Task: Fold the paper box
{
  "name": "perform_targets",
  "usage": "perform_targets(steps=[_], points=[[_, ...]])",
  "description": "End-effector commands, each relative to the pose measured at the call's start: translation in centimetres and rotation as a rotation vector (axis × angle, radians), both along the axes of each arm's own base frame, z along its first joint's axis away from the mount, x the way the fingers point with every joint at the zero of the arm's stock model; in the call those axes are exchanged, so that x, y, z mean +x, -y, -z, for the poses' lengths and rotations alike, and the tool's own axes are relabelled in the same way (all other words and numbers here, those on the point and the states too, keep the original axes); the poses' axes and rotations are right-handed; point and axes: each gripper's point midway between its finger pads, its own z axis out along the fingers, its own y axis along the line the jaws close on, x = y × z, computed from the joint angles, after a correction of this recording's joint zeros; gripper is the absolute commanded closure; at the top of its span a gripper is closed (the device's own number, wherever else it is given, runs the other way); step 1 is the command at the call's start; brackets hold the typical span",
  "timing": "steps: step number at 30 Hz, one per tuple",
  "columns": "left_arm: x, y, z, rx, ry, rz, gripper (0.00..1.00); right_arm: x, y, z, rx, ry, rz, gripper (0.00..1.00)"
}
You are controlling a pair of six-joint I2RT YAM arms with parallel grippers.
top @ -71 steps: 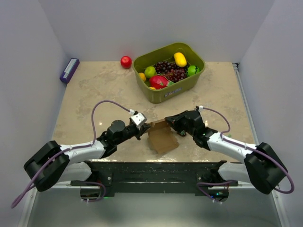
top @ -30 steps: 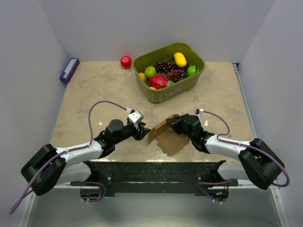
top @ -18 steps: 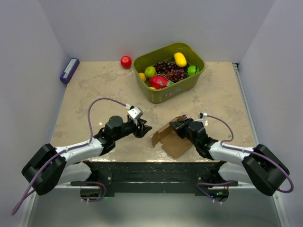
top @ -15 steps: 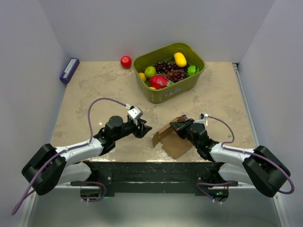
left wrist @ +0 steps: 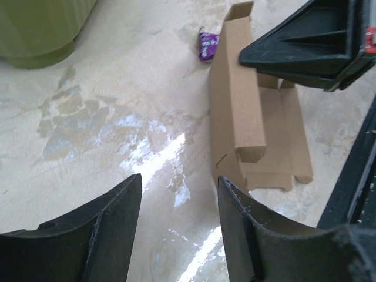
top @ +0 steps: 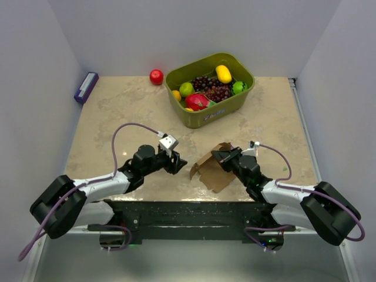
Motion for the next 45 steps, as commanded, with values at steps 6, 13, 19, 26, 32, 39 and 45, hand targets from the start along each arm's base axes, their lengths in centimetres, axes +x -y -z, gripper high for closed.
perform_targets(steps=[6, 13, 19, 26, 32, 39, 45], points=[[0.3, -0.4, 2.9, 0.040, -0.064, -0.040, 0.40, 0.1, 1.1, 0.0, -0.013, 0.039, 0.044, 1.00], [-2.1, 1.3, 4.8, 0.043, -0.103, 0.099, 0.42, 0.0, 1.3, 0.3, -0.014, 0.031, 0.050, 1.00], [-3.2, 2.9, 4.8, 0.018, -0.113, 0.196, 0.42, -0.1, 1.5, 0.5, -0.020, 0.023, 0.056, 1.00], [-3.8, 4.6, 5.0, -0.008, -0.128, 0.238, 0.42, -0.1, 1.6, 0.6, -0.019, 0.019, 0.059, 1.00], [-3.1, 5.4, 4.4, -0.038, -0.121, 0.219, 0.43, -0.2, 1.7, 0.6, -0.021, 0.019, 0.064, 1.00], [-2.9, 6.9, 3.7, -0.097, -0.120, 0.221, 0.44, -0.4, 1.9, 0.7, -0.022, 0.017, 0.065, 1.00], [-2.5, 8.0, 3.4, -0.101, -0.104, 0.215, 0.44, -0.5, 2.1, 0.6, -0.027, 0.017, 0.070, 1.00]])
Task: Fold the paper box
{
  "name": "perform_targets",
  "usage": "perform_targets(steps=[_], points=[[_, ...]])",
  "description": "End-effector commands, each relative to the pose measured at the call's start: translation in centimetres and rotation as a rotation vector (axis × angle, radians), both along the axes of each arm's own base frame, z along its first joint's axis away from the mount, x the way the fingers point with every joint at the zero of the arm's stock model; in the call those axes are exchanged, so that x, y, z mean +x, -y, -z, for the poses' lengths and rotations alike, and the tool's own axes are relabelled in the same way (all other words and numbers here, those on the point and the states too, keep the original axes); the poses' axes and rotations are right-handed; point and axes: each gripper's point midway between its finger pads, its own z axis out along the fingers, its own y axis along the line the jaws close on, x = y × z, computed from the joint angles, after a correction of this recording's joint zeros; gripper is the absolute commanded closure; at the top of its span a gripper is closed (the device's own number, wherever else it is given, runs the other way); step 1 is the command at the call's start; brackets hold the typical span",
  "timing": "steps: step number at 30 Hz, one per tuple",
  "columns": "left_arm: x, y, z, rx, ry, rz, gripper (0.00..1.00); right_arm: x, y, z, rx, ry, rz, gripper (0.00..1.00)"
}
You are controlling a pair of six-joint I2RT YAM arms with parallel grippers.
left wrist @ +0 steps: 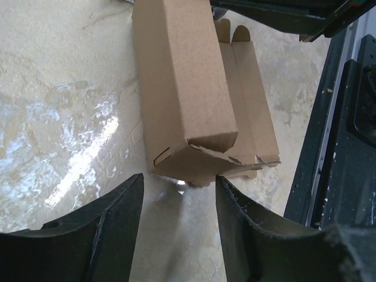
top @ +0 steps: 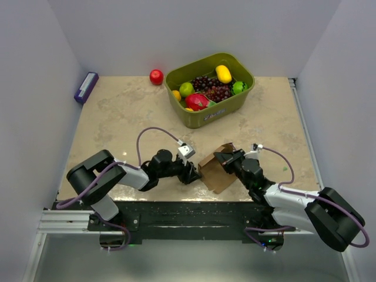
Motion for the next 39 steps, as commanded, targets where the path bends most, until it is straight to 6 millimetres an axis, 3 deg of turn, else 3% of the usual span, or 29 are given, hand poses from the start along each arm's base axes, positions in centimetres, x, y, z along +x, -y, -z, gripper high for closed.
perform_targets(steps=[1, 18, 37, 39], points=[[1.6, 1.9, -2.7, -0.086, 0.073, -0.030, 0.44, 0.1, 1.2, 0.6, -0.034, 0.000, 0.050, 1.00], [2.8, 2.3, -1.5, -0.042, 0.113, -0.131, 0.50, -0.3, 1.7, 1.4, -0.048, -0.020, 0.059, 1.00], [2.5, 3.2, -0.8, -0.065, 0.158, -0.181, 0.48, -1.1, 4.1, 4.9, -0.147, -0.051, 0.116, 1.00], [2.3, 3.3, -0.7, -0.065, 0.155, -0.179, 0.47, -1.7, 4.7, 6.2, -0.179, -0.076, 0.119, 1.00]])
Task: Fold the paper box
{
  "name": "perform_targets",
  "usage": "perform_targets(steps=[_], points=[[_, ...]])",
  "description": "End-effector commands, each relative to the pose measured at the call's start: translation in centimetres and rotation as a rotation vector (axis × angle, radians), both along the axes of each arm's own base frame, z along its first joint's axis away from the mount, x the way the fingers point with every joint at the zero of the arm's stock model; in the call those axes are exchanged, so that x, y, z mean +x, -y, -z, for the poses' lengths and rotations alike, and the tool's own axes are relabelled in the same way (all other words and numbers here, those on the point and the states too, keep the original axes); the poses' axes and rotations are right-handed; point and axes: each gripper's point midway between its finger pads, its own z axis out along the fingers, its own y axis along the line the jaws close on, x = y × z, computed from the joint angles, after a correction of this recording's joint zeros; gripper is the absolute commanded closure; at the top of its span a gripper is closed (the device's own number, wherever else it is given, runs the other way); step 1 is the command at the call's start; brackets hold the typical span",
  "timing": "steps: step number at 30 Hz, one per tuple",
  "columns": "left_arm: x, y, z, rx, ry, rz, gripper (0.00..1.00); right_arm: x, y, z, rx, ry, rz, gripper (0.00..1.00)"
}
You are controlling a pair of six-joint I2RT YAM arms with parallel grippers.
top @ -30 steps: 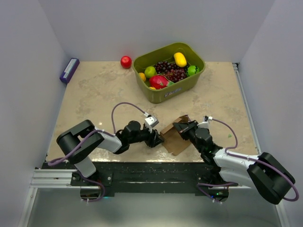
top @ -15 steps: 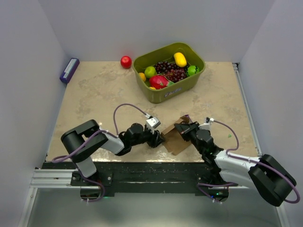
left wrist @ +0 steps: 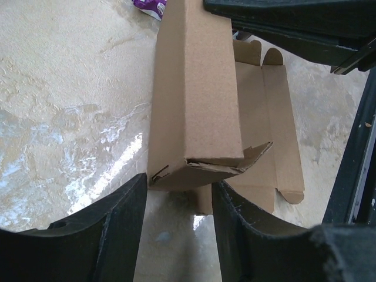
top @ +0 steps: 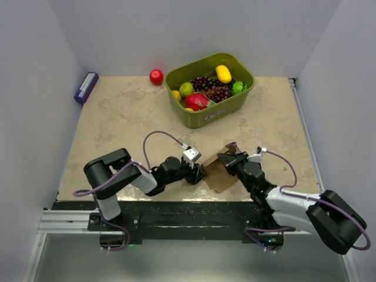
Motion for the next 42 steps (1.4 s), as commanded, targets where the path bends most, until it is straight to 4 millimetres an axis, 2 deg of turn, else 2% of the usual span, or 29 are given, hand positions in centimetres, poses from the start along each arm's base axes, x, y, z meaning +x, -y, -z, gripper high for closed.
perform_targets(steps=[1, 11, 20, 25, 32, 36, 41, 42], points=[[1.0, 0.9, -1.7, -0.065, 0.054, -0.043, 0.47, -1.4, 3.2, 5.5, -0.164, -0.089, 0.068, 1.00], [1.0, 1.8, -2.2, -0.087, 0.062, -0.056, 0.47, -1.7, 3.9, 6.8, -0.202, -0.112, 0.082, 1.00], [2.1, 2.7, -2.6, -0.091, 0.066, -0.136, 0.47, -1.7, 3.8, 6.9, -0.204, -0.117, 0.080, 1.00], [2.9, 2.7, -1.8, -0.055, 0.047, -0.205, 0.49, -1.8, 3.9, 7.0, -0.204, -0.120, 0.081, 1.00], [3.3, 2.3, -1.0, 0.025, 0.084, -0.285, 0.59, -1.8, 3.8, 6.8, -0.195, -0.123, 0.083, 1.00], [3.7, 1.7, 0.3, 0.107, 0.114, -0.322, 0.66, -1.7, 3.6, 6.5, -0.190, -0.131, 0.080, 1.00], [3.9, 0.5, 0.8, 0.144, 0.130, -0.353, 0.81, -2.0, 3.7, 6.5, -0.213, -0.134, 0.063, 0.99], [4.0, 0.4, 0.6, 0.150, 0.139, -0.357, 0.83, -1.2, 3.0, 4.9, -0.191, -0.103, 0.059, 0.95]])
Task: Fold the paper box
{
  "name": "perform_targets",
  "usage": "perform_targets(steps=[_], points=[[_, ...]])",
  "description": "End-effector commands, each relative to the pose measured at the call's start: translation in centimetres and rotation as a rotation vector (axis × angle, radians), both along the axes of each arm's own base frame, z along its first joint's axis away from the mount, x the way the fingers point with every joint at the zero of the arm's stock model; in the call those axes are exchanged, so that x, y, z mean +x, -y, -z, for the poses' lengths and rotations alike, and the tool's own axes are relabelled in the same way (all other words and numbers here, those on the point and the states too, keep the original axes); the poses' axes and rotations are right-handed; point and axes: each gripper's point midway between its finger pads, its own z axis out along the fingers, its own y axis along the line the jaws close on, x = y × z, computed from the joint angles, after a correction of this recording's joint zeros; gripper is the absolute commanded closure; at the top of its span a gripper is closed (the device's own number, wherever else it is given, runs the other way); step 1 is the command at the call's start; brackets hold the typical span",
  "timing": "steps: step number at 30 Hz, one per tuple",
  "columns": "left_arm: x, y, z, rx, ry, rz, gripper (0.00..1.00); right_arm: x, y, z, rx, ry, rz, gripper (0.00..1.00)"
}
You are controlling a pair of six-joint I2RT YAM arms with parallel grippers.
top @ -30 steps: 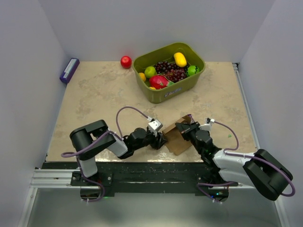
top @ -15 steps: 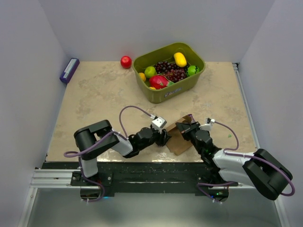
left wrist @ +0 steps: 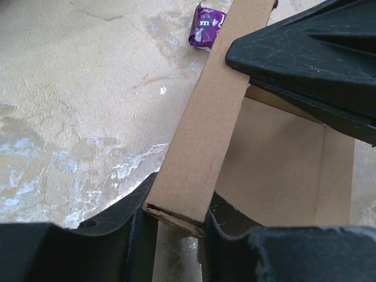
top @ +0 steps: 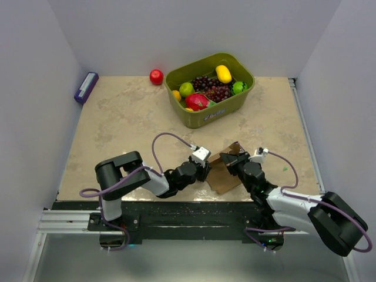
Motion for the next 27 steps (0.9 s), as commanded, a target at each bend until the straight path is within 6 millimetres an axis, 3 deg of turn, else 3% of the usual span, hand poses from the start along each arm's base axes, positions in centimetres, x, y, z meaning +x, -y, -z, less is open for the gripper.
perform_targets(steps=[1, 4, 6, 8, 10, 11, 13, 14, 15, 20, 22, 26, 27], points=[[1.4, -2.1, 0.9, 0.095, 0.040, -0.093, 0.87, -1.7, 2.0, 4.0, -0.161, -0.096, 0.000, 0.93], [1.5, -2.7, 0.6, 0.124, 0.059, -0.095, 0.93, -1.7, 1.6, 2.4, -0.161, -0.057, -0.028, 0.83], [1.5, -3.1, 0.2, 0.148, 0.089, -0.072, 0.94, -1.8, 1.3, 1.4, -0.181, -0.031, -0.056, 0.72], [1.5, -4.1, 0.2, 0.164, 0.106, -0.067, 0.96, -1.8, 0.6, -0.9, -0.162, 0.022, -0.089, 0.59], [1.2, -4.1, -0.7, 0.159, 0.151, 0.002, 0.96, -2.3, 0.3, -1.6, -0.184, 0.030, -0.129, 0.49], [1.2, -4.9, -0.7, 0.161, 0.166, 0.013, 0.98, -2.2, 0.1, -3.3, -0.169, 0.066, -0.139, 0.43], [0.6, -4.7, -1.6, 0.152, 0.200, 0.116, 0.99, -2.6, 0.4, -3.3, -0.229, 0.045, -0.157, 0.40], [1.0, -5.5, -1.3, 0.159, 0.192, 0.137, 0.99, -2.2, 0.6, -5.0, -0.239, 0.070, -0.137, 0.39], [0.2, -4.8, -1.6, 0.138, 0.189, 0.227, 0.99, -2.4, 1.2, -4.3, -0.304, 0.041, -0.141, 0.37], [-0.4, -4.8, -1.6, 0.179, 0.154, 0.365, 1.00, -1.4, 2.0, -6.5, -0.523, 0.113, -0.168, 0.26], [-0.7, -5.2, -1.2, 0.182, 0.108, 0.392, 1.00, -1.4, 2.4, -5.7, -0.626, 0.088, -0.196, 0.25], [-2.1, -5.7, -1.2, 0.117, 0.010, 0.497, 1.00, -1.6, 1.0, -6.5, -0.722, 0.184, -0.327, 0.25], [-2.4, -5.8, -1.1, 0.114, -0.002, 0.511, 1.00, -2.1, -0.4, -6.8, -0.755, 0.264, -0.438, 0.25]])
